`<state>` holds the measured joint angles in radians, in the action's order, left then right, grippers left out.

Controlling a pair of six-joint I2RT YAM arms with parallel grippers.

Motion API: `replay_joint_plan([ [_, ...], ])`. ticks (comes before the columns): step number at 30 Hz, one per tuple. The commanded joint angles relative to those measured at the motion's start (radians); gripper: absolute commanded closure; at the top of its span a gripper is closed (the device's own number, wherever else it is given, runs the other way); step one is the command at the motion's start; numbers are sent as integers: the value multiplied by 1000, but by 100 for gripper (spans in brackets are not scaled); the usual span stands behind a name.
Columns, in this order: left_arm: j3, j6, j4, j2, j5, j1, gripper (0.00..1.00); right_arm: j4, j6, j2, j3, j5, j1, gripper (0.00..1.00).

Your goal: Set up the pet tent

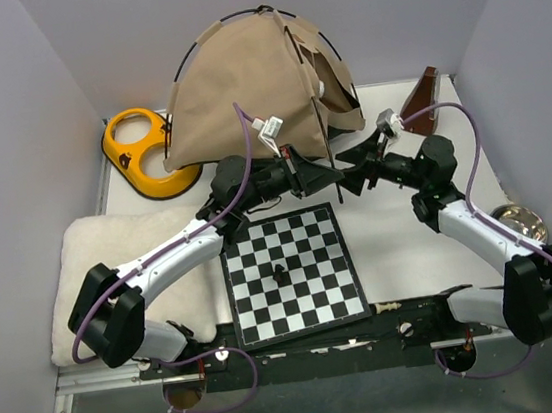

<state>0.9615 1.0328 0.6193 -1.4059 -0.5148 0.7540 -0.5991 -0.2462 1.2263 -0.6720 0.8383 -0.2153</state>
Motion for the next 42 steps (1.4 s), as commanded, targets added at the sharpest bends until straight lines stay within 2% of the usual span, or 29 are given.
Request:
replay_joint_plan([
  [1,40,-14,77,1,-42,-7,100,-191,16,-30,64,35,-10,27],
  [7,51,-10,71,-1,-53,-10,100,-237,65,-30,89,12,-32,31],
  [16,56,-10,59,-4,-53,-10,100,-320,42,12,58,-7,-53,39],
  [26,48,-5,69,1,-48,-10,100,-315,42,27,40,-33,-59,53],
  [35,43,-5,68,7,-47,-10,100,-312,21,58,12,-65,-62,55],
  [38,43,-8,65,8,-47,-10,100,-309,21,62,5,-62,-65,66],
  [39,45,-10,63,8,-42,-12,100,-300,25,64,3,-58,-64,76],
  [42,52,-37,54,8,-24,-16,100,-288,39,58,8,-47,-67,97],
])
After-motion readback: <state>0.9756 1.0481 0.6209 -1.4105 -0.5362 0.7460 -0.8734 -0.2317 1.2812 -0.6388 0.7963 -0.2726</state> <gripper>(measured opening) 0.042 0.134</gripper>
